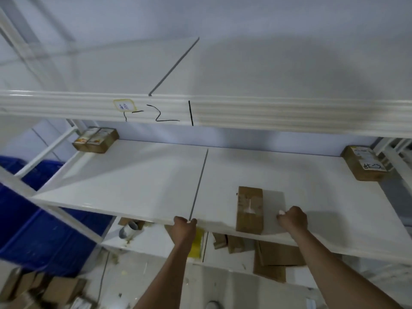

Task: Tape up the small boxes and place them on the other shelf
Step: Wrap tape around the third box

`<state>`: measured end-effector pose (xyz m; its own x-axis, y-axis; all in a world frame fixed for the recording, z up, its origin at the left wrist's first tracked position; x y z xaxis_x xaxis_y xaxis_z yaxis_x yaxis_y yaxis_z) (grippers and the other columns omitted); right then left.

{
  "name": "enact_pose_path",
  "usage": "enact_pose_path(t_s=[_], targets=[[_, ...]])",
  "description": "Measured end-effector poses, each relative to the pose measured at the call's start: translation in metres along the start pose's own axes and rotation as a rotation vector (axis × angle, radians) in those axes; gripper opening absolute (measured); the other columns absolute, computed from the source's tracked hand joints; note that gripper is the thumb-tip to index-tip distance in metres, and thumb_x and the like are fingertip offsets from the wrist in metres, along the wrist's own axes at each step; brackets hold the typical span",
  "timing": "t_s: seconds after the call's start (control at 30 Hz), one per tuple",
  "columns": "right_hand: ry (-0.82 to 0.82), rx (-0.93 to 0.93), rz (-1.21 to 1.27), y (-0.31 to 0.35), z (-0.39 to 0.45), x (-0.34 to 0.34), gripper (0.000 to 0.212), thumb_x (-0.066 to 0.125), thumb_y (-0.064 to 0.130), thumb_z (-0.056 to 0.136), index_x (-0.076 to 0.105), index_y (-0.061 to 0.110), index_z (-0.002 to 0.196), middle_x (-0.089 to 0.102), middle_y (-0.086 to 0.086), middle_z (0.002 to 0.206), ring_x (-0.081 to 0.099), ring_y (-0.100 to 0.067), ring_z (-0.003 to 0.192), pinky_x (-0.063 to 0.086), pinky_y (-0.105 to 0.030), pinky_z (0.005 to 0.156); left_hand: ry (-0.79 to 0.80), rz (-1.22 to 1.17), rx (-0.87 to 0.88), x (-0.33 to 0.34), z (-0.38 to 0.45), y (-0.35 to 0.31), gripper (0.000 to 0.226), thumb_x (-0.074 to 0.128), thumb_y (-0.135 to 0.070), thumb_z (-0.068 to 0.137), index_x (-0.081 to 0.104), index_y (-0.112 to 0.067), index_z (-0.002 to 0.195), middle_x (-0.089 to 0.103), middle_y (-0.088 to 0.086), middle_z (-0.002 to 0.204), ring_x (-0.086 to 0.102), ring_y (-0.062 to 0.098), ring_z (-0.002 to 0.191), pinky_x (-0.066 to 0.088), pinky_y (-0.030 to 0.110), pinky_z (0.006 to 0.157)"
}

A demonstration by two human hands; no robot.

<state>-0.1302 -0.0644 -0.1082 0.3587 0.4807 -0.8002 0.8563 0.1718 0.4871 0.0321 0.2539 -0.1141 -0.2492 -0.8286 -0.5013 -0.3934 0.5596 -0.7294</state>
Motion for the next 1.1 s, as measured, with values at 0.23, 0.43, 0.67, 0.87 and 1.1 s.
enact_pose_path(t_s=[0.23, 0.43, 0.67, 0.87, 1.1], targets=[[-0.305, -0.104, 0.417, 0.042, -0.04, -0.024, 0.018, 0.06, 0.013, 0.097, 0.062, -0.005, 0.1, 0.066, -0.019, 0.088, 0.063, -0.032, 0.082, 0.042, -0.03, 0.067, 0.221, -0.083, -0.069, 0.007, 0.004, 0.026, 0.037, 0.072, -0.013, 0.084, 0.057, 0.003, 0.115, 0.062, 0.015, 0.109, 0.062, 0.024, 0.091, 0.053, 0.028, 0.073], [-0.058, -0.321, 0.576, 0.092, -0.086, -0.002, 0.015, 0.057, 0.018, 0.101, 0.068, 0.008, 0.1, 0.066, -0.004, 0.084, 0.061, -0.017, 0.07, 0.043, -0.017, 0.053, 0.331, -0.091, -0.077, -0.007, -0.002, 0.033, 0.015, 0.074, -0.011, 0.088, 0.067, -0.002, 0.097, 0.067, 0.016, 0.098, 0.064, 0.032, 0.092, 0.053, 0.037, 0.07], [0.391, -0.246, 0.88, 0.113, -0.119, 0.052, 0.019, 0.052, 0.011, 0.103, 0.068, 0.005, 0.112, 0.072, -0.011, 0.1, 0.063, -0.019, 0.074, 0.058, -0.028, 0.07, 0.468, -0.242, -0.2, -0.022, -0.003, 0.055, 0.051, 0.077, -0.042, 0.084, 0.064, -0.008, 0.12, 0.069, 0.008, 0.111, 0.062, 0.023, 0.094, 0.042, 0.032, 0.074], [0.36, -0.227, 0.737, 0.114, -0.135, 0.076, 0.019, 0.055, 0.022, 0.102, 0.068, 0.009, 0.098, 0.068, -0.005, 0.08, 0.052, -0.017, 0.064, 0.05, -0.031, 0.069, 0.459, -0.25, -0.153, -0.023, 0.001, 0.054, 0.045, 0.076, -0.038, 0.086, 0.067, -0.005, 0.114, 0.066, 0.005, 0.096, 0.058, 0.015, 0.075, 0.042, 0.025, 0.062], [0.333, -0.171, 0.598, 0.118, -0.138, 0.097, 0.024, 0.054, 0.033, 0.101, 0.061, 0.011, 0.097, 0.064, -0.01, 0.089, 0.056, -0.02, 0.075, 0.045, -0.033, 0.067, 0.49, -0.23, -0.151, -0.022, 0.009, 0.051, 0.036, 0.075, -0.036, 0.088, 0.056, -0.015, 0.111, 0.064, 0.004, 0.1, 0.061, 0.024, 0.097, 0.045, 0.032, 0.08]])
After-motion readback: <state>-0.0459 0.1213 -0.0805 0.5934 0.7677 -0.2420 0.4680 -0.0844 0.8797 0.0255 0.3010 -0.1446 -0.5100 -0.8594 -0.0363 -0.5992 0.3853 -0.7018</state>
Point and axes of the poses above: each hand's wrist, its own z-axis towards the middle knuckle, its own x-axis out of the palm, y = z × x, the point moved 4 cm from there along z, towards the middle knuckle
